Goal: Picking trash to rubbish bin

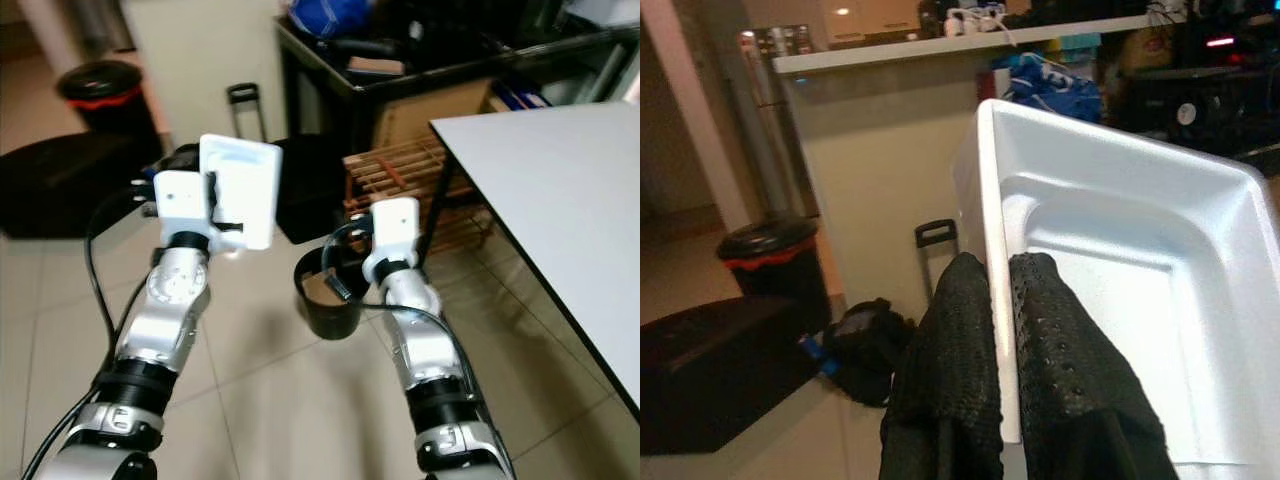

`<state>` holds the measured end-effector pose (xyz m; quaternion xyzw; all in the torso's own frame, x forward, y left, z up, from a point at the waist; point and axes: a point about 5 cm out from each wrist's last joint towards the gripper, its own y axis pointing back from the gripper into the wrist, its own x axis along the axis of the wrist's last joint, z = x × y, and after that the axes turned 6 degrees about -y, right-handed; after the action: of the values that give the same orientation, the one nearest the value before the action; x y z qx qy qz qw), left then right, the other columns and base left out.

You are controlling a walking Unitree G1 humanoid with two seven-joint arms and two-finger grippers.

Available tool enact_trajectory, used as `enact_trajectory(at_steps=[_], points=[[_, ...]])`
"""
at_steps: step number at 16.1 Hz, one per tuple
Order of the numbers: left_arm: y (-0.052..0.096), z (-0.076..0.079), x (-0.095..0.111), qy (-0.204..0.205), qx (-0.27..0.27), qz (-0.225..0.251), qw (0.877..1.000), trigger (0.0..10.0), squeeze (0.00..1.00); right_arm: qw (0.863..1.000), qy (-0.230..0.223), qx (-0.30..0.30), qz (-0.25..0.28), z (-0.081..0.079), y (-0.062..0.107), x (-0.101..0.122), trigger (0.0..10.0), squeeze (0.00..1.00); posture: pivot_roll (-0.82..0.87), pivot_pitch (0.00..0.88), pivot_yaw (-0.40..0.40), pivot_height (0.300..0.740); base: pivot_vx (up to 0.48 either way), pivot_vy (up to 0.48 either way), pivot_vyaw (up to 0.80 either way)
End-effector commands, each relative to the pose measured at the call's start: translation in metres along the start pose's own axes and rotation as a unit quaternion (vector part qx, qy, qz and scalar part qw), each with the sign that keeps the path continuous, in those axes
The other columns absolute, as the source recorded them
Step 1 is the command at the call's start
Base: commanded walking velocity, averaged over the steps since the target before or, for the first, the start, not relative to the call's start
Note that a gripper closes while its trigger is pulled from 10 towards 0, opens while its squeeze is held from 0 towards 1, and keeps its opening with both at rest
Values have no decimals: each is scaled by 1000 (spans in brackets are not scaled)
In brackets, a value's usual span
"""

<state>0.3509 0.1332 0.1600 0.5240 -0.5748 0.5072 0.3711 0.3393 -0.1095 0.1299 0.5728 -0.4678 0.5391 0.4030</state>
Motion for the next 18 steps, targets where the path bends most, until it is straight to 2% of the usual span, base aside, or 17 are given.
enact_trajectory(at_steps=[1, 18], points=[[0, 10, 4, 5, -15, 4, 1000, 10000, 0, 1000, 5, -15, 0, 12, 1, 2, 10000, 0, -62, 56, 43, 740, 454, 0, -800], [0, 11, 5, 4, -18, 6, 1000, 10000, 0, 1000, 11, -12, 3, 11, 2, 2, 10000, 0, -61, 50, 45, 740, 450, 0, 0]])
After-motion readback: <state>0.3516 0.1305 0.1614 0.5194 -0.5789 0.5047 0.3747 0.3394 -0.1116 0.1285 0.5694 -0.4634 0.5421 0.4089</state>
